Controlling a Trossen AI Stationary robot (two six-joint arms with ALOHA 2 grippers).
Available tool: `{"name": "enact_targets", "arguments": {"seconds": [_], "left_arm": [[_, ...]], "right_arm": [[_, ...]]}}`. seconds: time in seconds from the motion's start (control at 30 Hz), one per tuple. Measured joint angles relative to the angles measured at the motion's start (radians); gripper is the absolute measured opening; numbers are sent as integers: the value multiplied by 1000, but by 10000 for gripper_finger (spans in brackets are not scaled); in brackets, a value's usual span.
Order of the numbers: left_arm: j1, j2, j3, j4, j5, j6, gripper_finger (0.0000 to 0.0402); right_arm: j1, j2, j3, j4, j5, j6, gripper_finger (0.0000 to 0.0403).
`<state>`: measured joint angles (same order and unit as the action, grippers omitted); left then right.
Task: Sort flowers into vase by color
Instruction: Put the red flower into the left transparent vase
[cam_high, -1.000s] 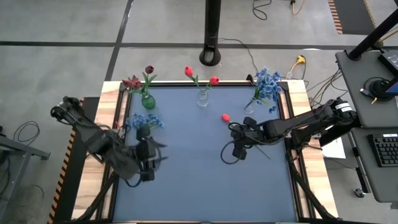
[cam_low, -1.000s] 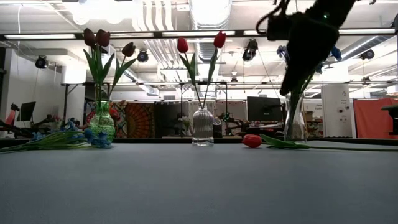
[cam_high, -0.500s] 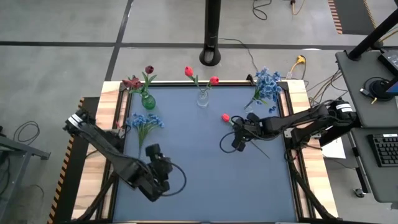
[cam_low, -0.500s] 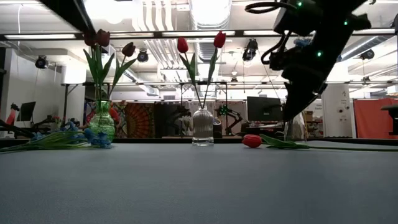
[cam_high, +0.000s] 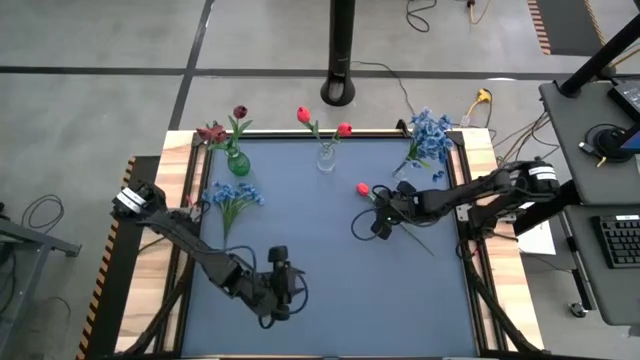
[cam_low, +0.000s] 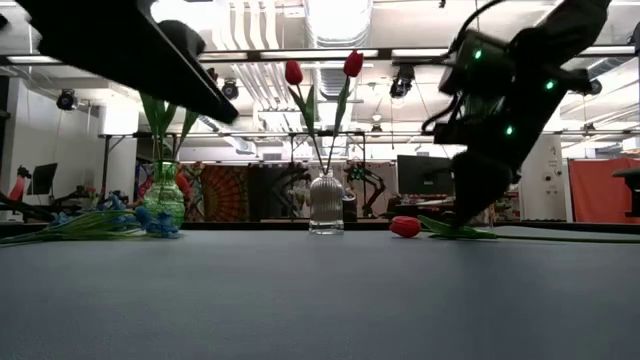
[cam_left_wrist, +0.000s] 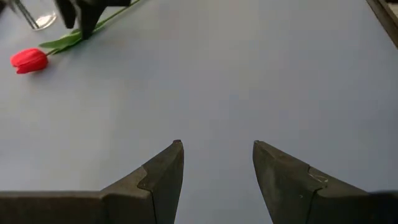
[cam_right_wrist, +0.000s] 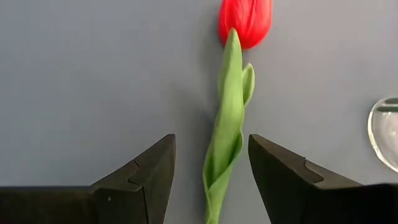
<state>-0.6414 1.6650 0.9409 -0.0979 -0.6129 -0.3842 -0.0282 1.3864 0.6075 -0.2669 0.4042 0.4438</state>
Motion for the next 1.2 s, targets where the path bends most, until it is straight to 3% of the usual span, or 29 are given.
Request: {"name": "enact_targets", "arguments": {"seconds": [0.17,0.53,0.97,1.2], "left_arm": [[32,-4,-74,122,10,4,176],[43,-6,-79,132,2,9,176],[43,-6,-79,133,-4,9,176],[43,-6,-79,133,-6,9,176]], "right_arm": [[-10,63,1,22,4,-9,196],[-39,98,3,45,-8,-22,185],[-41,100,1,69,-42,-44,22],[-22,62,9,58,-47,-53,14]]}}
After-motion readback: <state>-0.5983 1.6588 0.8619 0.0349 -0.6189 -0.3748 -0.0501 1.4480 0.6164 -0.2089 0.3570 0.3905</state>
